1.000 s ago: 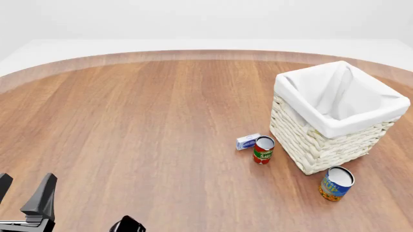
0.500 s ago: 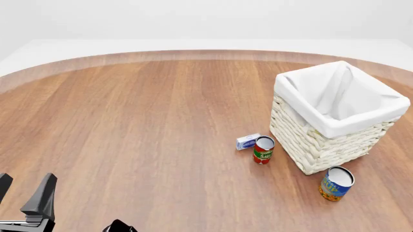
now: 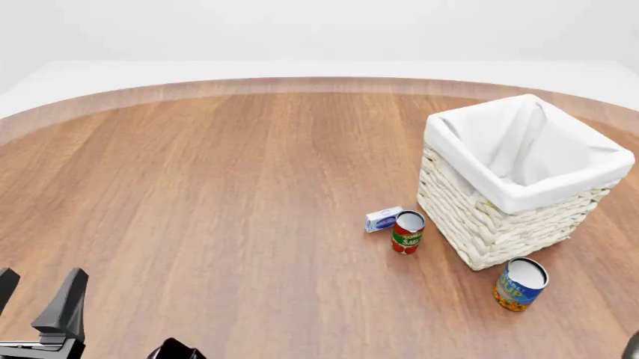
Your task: Pick up the ketchup, and put it in the basket.
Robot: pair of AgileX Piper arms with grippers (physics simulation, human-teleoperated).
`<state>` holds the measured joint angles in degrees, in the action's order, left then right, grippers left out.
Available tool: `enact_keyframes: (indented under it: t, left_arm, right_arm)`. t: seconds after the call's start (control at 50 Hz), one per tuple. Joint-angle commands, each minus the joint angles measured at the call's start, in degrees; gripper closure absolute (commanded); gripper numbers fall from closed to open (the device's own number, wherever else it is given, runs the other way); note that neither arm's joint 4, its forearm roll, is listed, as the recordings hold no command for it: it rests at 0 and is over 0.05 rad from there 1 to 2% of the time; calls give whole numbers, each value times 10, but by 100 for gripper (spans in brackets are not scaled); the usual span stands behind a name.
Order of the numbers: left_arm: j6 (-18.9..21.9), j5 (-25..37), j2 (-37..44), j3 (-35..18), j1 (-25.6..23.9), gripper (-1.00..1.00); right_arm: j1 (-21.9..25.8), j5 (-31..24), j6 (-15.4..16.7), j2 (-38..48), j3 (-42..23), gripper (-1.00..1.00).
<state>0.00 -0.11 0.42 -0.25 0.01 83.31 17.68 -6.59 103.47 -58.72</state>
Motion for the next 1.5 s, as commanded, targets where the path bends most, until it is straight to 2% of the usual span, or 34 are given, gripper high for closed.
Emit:
enact_keyframes:
  t: [0.02, 1.02, 1.5]
  left_arm:
    - [0, 0, 0, 0, 0, -100]
    - [0, 0, 0, 0, 0, -100]
    - [0, 0, 0, 0, 0, -100]
  right_arm:
    - [-2, 0, 0, 7, -10, -100]
    - [-12, 3, -1, 43, -43, -100]
    - [-9, -3, -11, 64, -60, -100]
